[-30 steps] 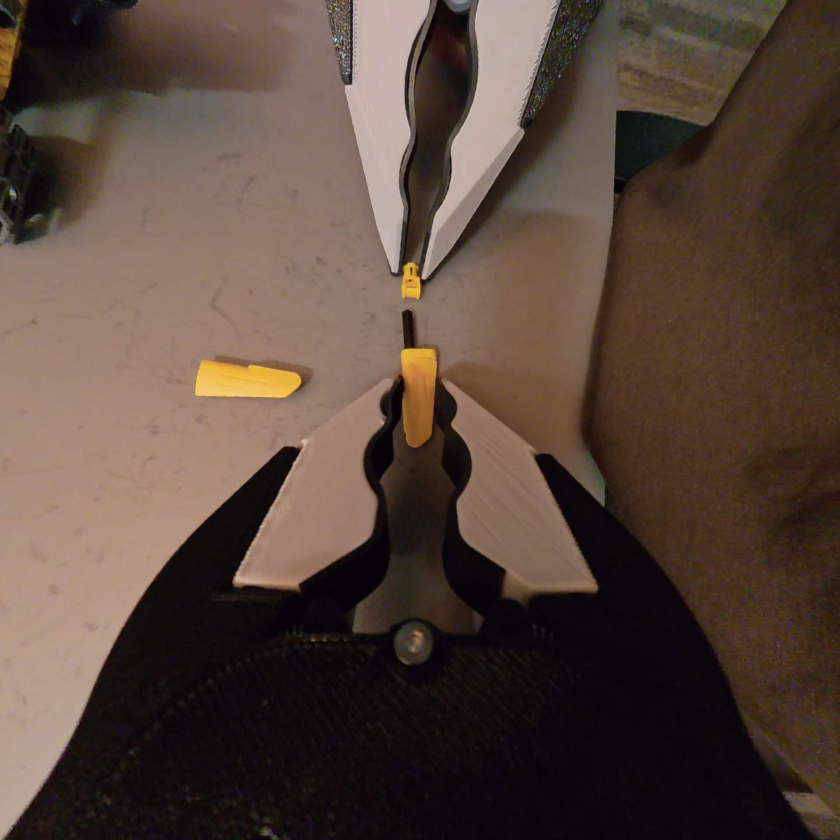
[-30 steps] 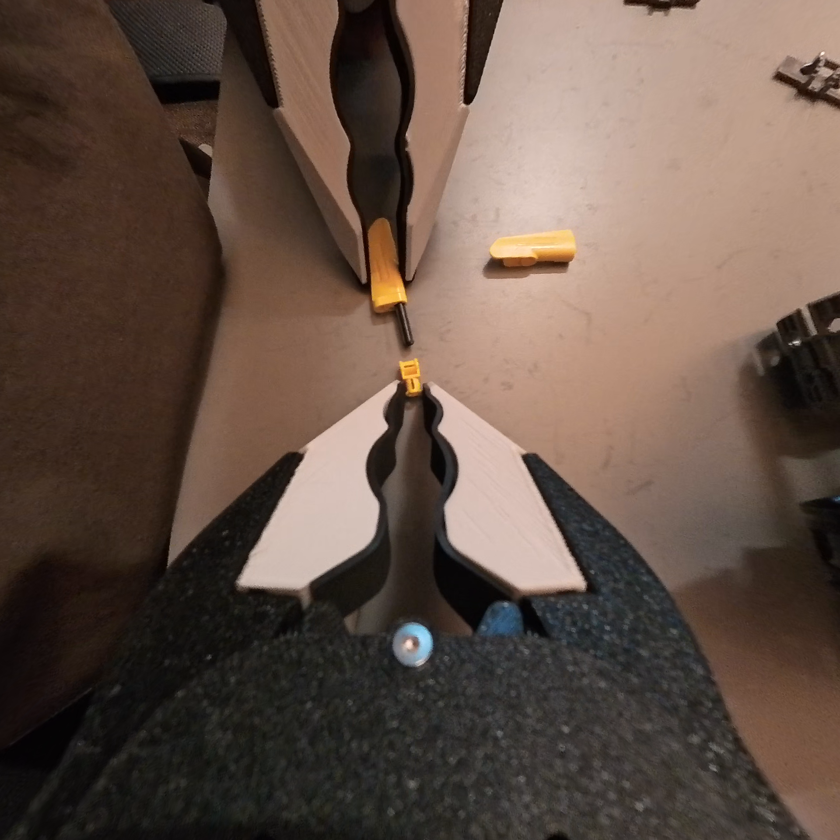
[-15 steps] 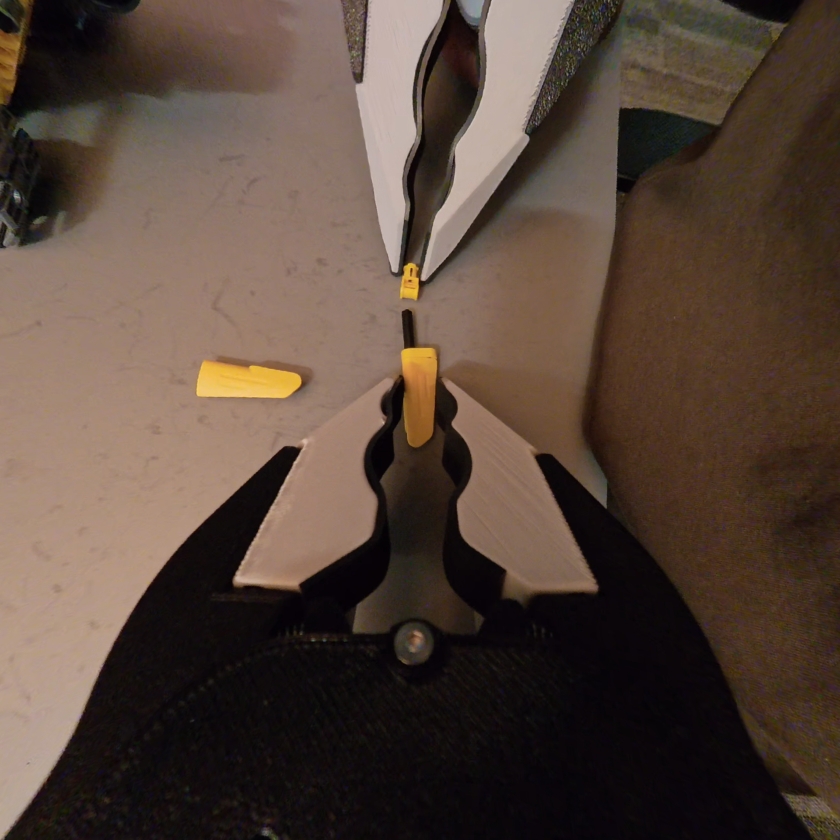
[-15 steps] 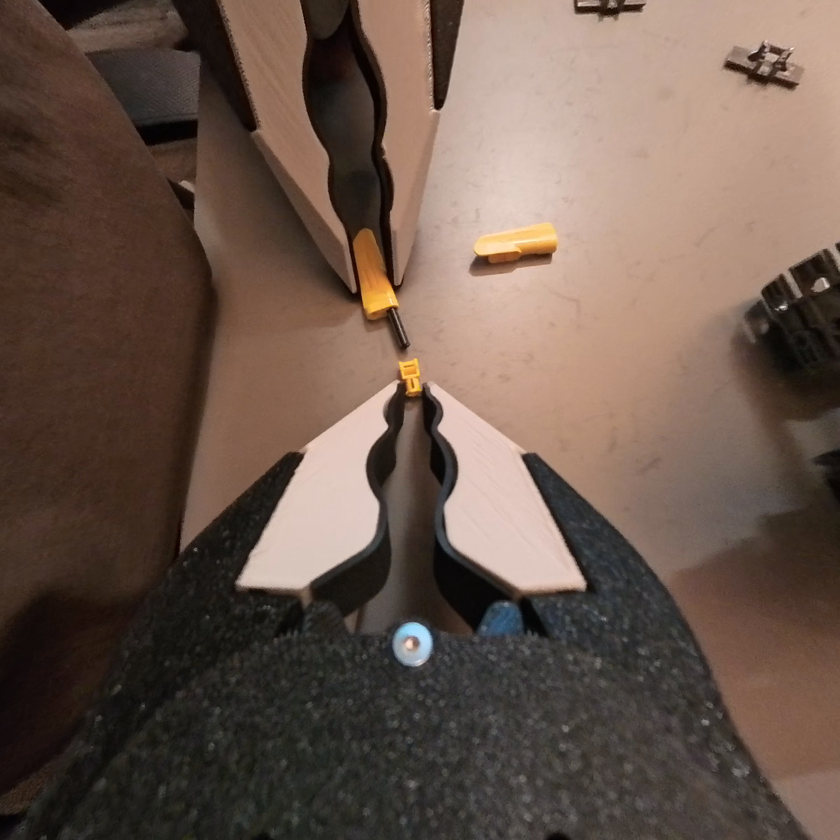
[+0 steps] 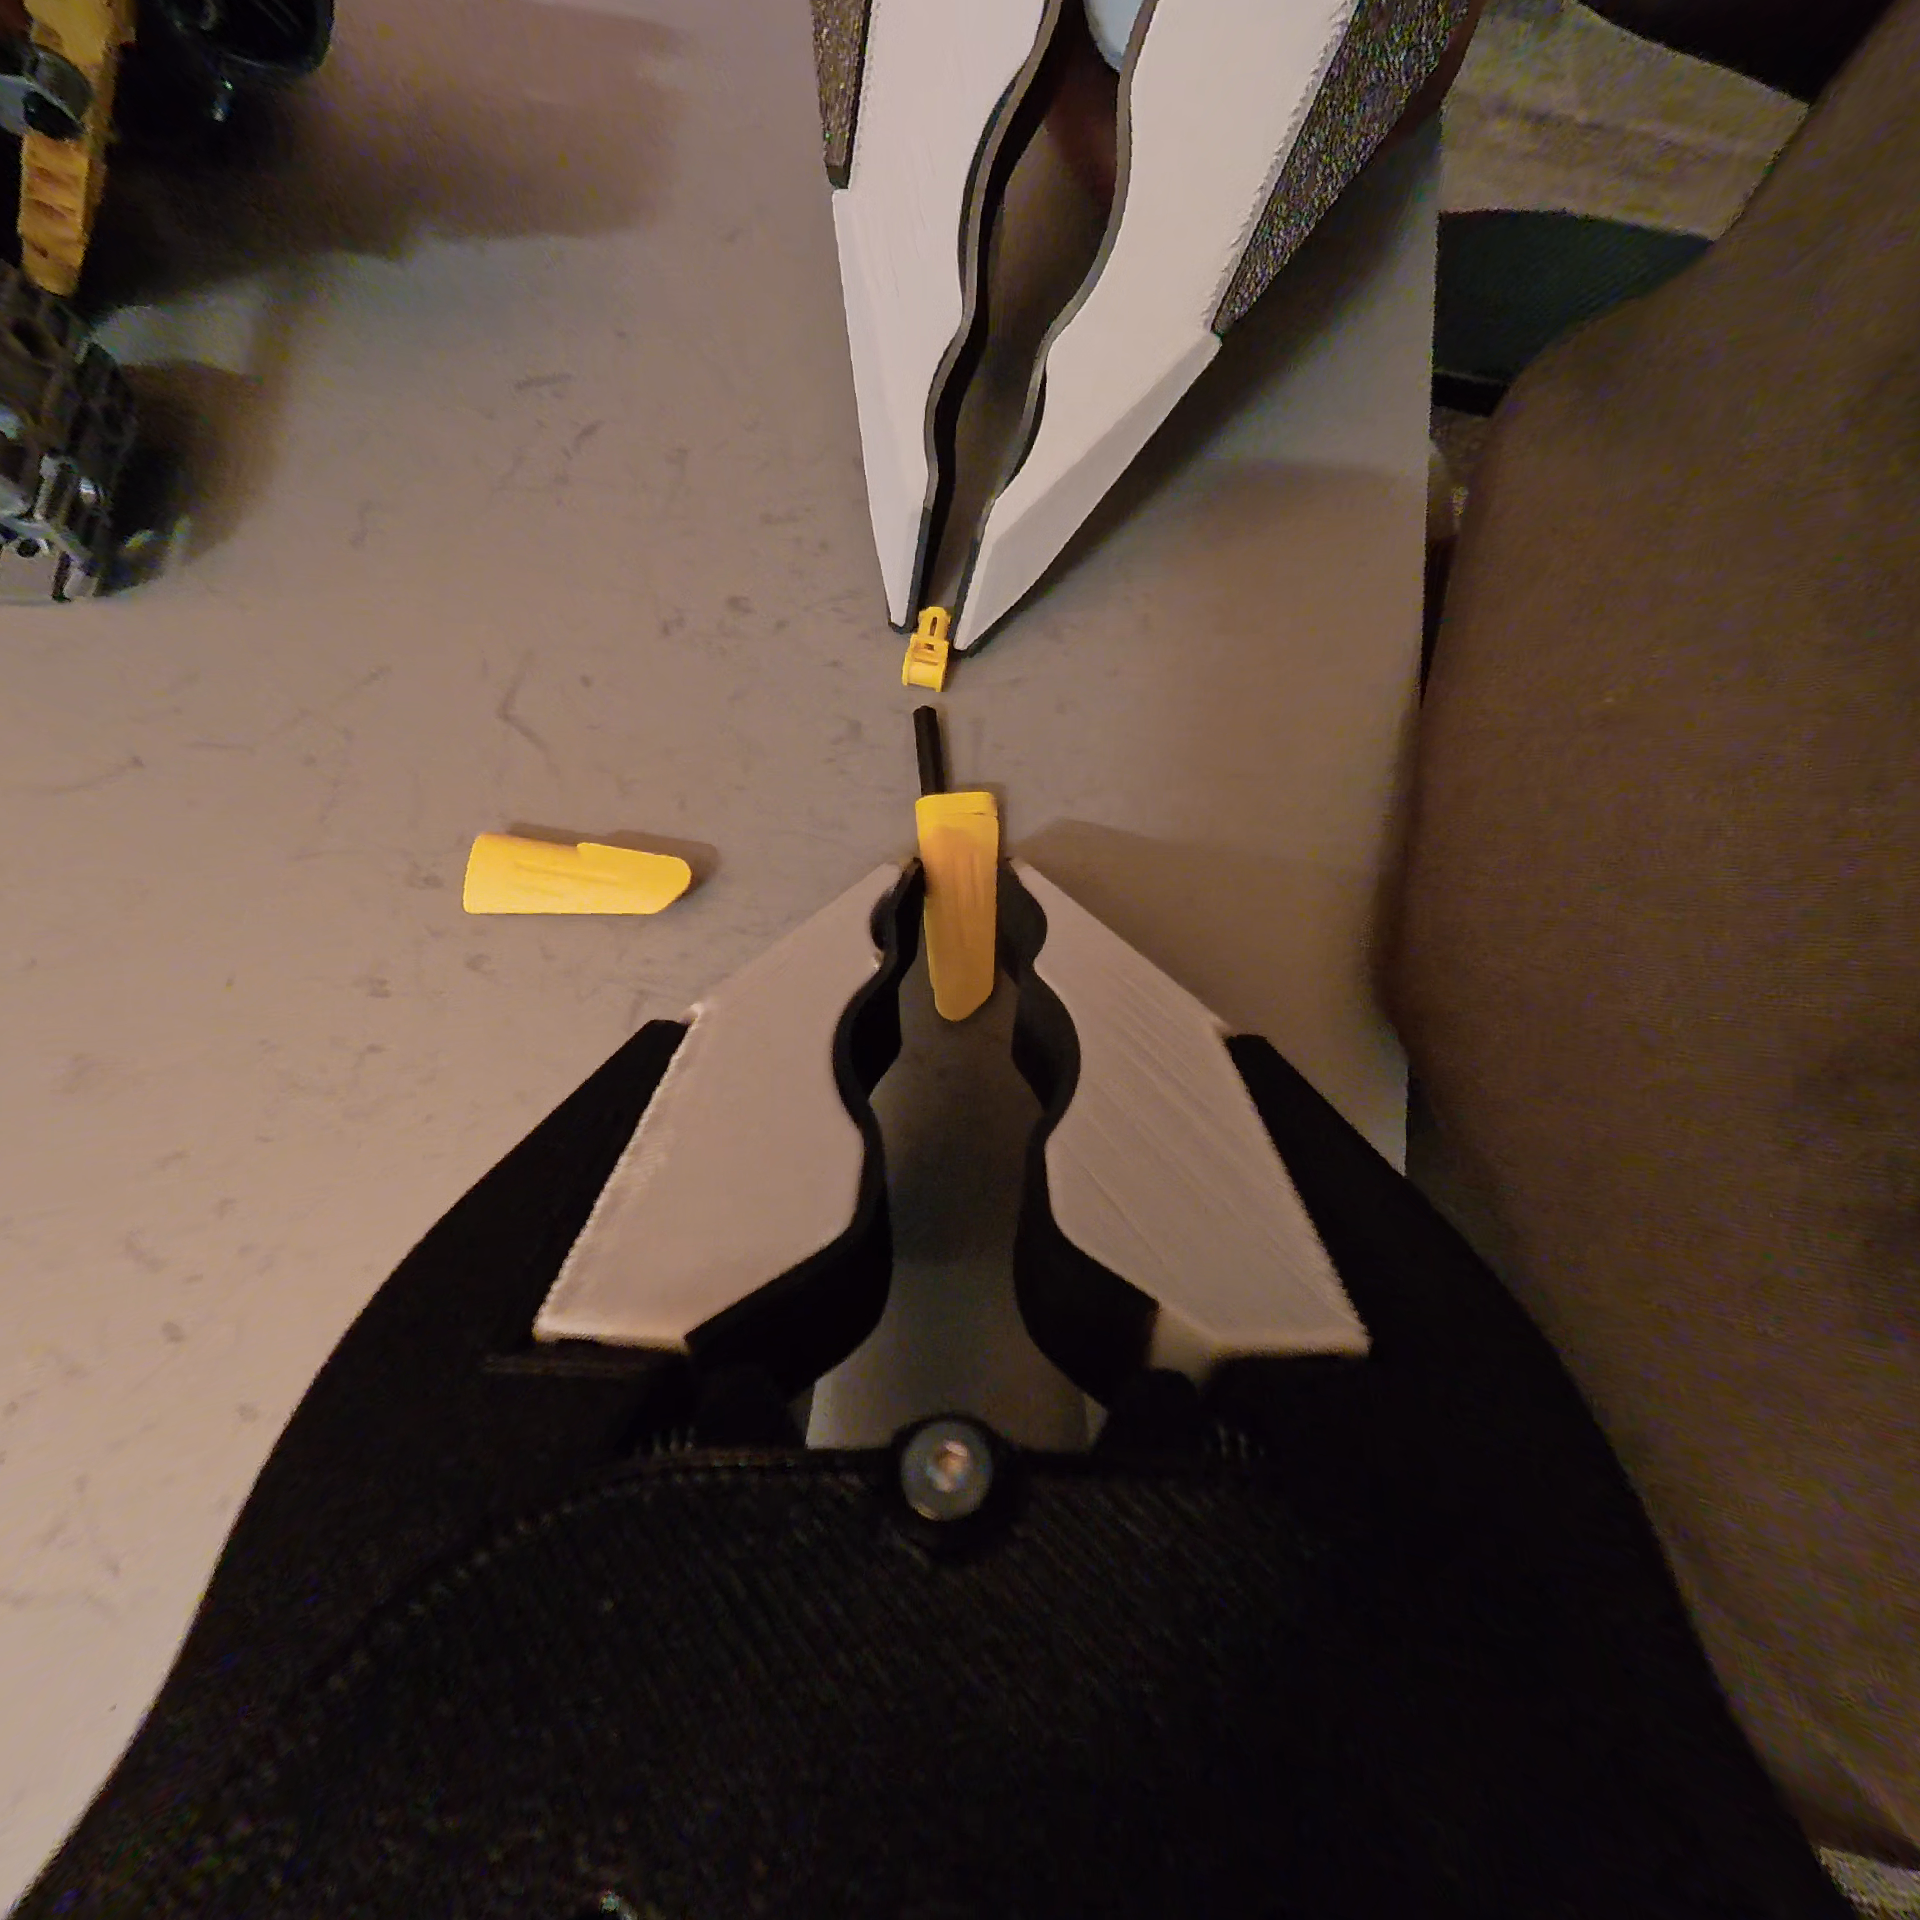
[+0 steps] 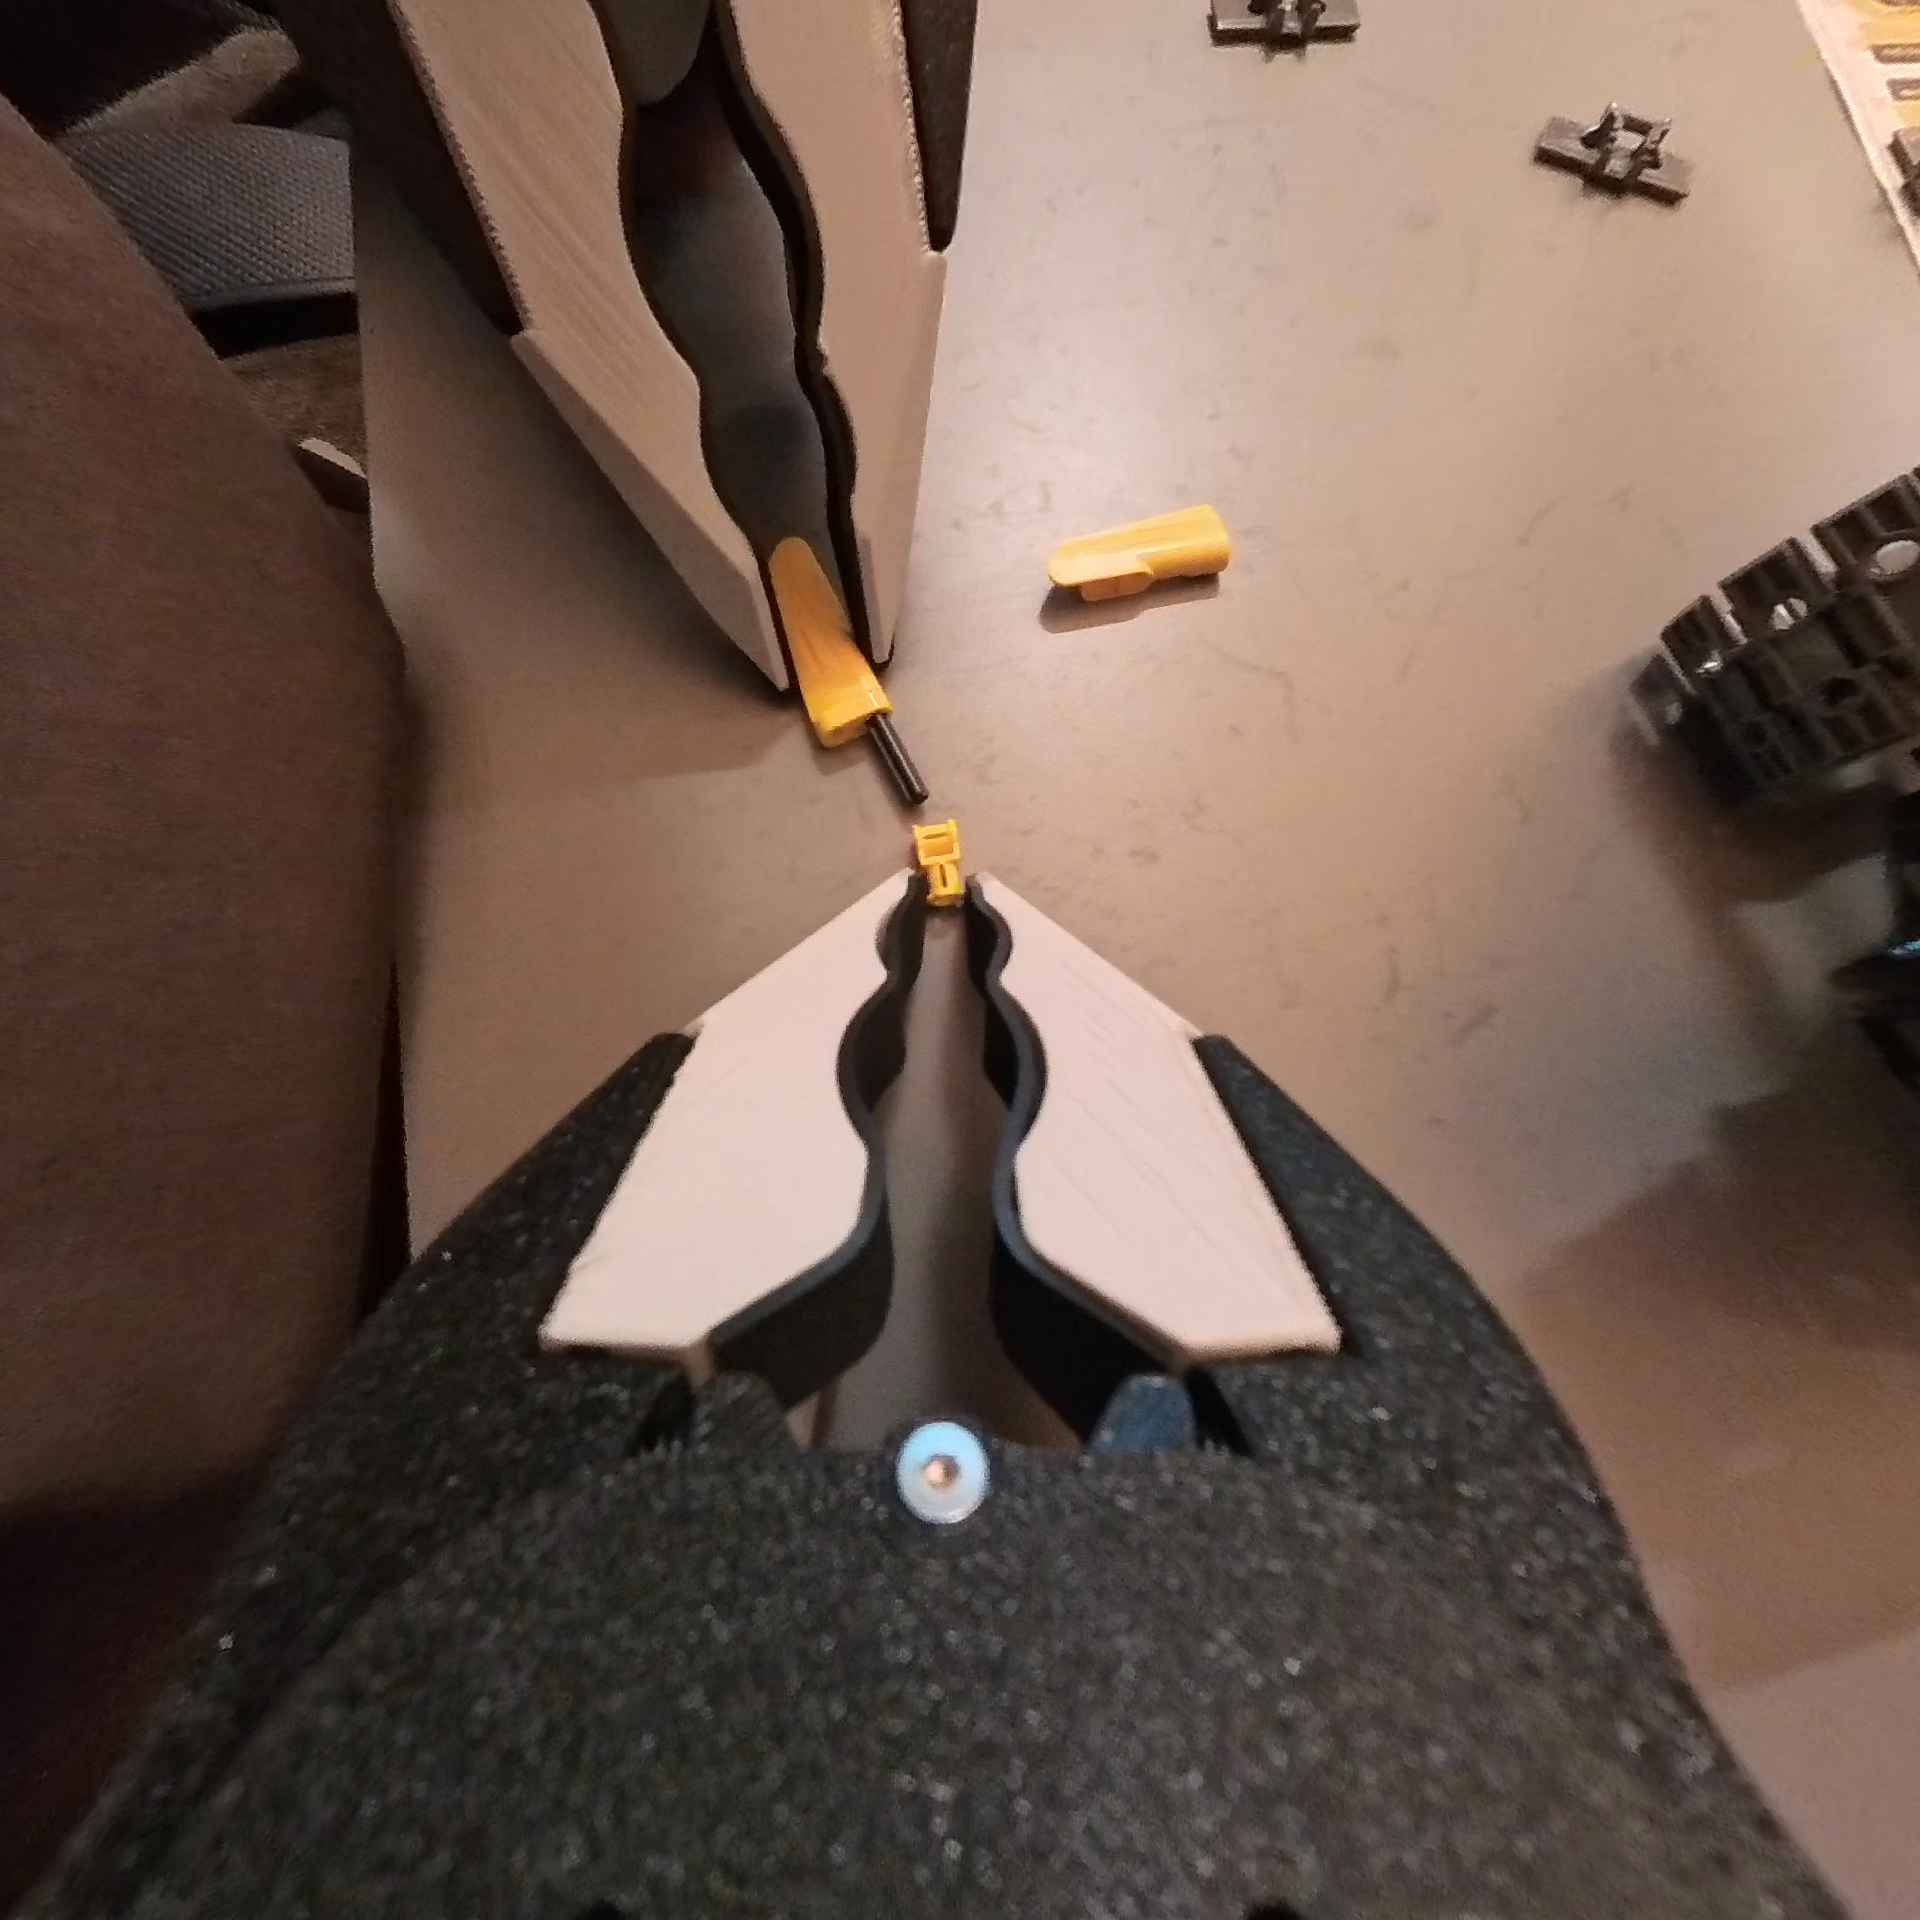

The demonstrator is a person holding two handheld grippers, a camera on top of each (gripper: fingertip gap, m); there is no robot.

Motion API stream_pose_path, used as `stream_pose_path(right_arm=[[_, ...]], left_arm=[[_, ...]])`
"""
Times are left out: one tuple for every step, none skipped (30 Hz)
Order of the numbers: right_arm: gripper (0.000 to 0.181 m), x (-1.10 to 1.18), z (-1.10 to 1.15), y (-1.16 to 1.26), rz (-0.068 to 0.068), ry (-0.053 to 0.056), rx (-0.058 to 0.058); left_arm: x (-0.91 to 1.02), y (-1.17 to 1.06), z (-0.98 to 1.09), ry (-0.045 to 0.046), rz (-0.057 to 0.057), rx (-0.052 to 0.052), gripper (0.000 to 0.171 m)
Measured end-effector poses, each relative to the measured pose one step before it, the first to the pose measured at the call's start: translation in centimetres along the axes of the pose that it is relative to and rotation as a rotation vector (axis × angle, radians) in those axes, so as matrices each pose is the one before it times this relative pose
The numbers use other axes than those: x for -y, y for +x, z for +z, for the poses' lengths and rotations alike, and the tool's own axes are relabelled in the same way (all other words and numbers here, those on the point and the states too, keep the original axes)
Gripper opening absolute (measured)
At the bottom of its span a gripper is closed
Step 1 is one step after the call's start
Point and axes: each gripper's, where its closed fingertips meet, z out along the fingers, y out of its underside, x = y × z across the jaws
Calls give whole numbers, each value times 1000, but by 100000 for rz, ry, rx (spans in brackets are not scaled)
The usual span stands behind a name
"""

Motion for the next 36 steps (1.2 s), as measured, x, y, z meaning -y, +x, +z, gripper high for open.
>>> stream_pose_path(right_arm=[[7, -2, -2, 5, 152, 7, -47], [7, 1, 1, 4, 195, 6, 31], [7, 4, 7, -3, 584, -14, 78], [6, 0, 2, 3, 528, -3, 190], [6, 1, 2, 3, 318, 1, 136], [7, 2, 3, -1, 148, -8, 28], [7, -1, -1, 4, -124, -3, -127], [7, 3, 3, 6, -354, -14, -318], [7, 2, 0, 6, -701, -18, -623], [7, 0, 5, -29, -1181, -12, -837], [7, 3, 0, -45, -1461, -12, -899], [7, 4, -6, 0, -1347, -12, -1210], [7, -2, -1, 2, -1136, 3, -1113], [7, -3, -15, 4, -900, 13, -889], [7, 0, -6, 11, -691, -2, -694], [7, -3, -10, -4, -573, -2, -580], [7, -2, -7, 13, -562, -20, -613], [7, 1, -13, 14, -298, -123, -778], [7, 1, -4, 1, 632, -325, -868], [7, -4, -2, -2, 1419, -448, -801], [7, -21, -13, 6, 1418, -288, -694], [7, -23, -30, -2, 804, -204, -635], [7, -17, -34, 4, 82, -169, -629], [7, -8, -16, 10, -486, -170, -564], [7, -11, -25, 12, -871, -315, -415], [7, -2, -32, 6, -1092, -310, -249], [7, -12, -22, -4, -1150, -304, 69], [7, -30, -51, 3, -1210, -402, 405], [7, -31, -43, 13, -1252, -416, 606], [7, -30, -32, -4, -1167, -299, 802], [7, -12, -7, -12, -880, -283, 954], [7, -9, -7, -2, -607, -475, 1120], [7, -12, -3, -8, -774, -644, 1189], [7, -10, -4, 1, -1024, -714, 1069], [7, -5, -6, 21, -1123, -666, 890], [7, -14, -1, 8, -1186, -605, 708]], left_arm=[[0, 0, 1, 2, 71, 66, 13], [-2, 0, 1, -1, 151, 128, 13], [-4, 2, 1, -8, 285, 249, 13], [-6, 1, 1, -12, 419, 385, 13], [-3, 1, 6, -20, 522, 492, 13], [-7, -1, 1, -19, 571, 526, 13], [-5, 0, 0, -12, 498, 460, 13], [-2, 1, 0, -3, 336, 333, 13], [4, -1, 5, -2, 163, 178, 13], [0, 3, 0, -3, -29, -10, 13], [1, 1, 0, -1, -221, -202, 13], [6, -6, 4, -6, -357, -335, 13], [-9, 1, 0, -3, -463, -437, 13], [4, 5, -1, 5, -524, -483, 13], [7, -3, -1, 16, -484, -442, 13], [5, 7, -1, 15, -386, -362, 13], [0, 3, -5, 15, -262, -245, 13], [3, -5, 0, 10, -121, -109, 13], [-5, 5, -5, 2, 12, 9, 13], [4, -5, 5, -4, 52, 61, 13], [-1, -3, 0, 0, 71, 88, 13], [-2, 3, 1, -1, 120, 123, 13], [-1, 1, 0, -2, 64, 59, 13], [6, -3, 4, -1, -98, -82, 13], [-3, 6, -6, 0, -217, -187, 13], [3, -7, -2, 0, -255, -229, 13], [8, 5, 4, 4, -199, -186, 13], [1, 2, 0, 4, -78, -74, 13], [-6, -1, -5, -2, 38, 38, 13], [3, 1, 6, -5, 103, 94, 13], [-1, 4, 0, -1, 51, 50, 13], [-5, -2, -5, 0, -30, -24, 13], [7, -4, 4, 1, -154, -147, 12], [-3, 5, 5, 3, -307, -287, 12], [-3, 1, -12, 14, -359, -335, 12], [11, 4, 3, 14, -331, -312, 12]])
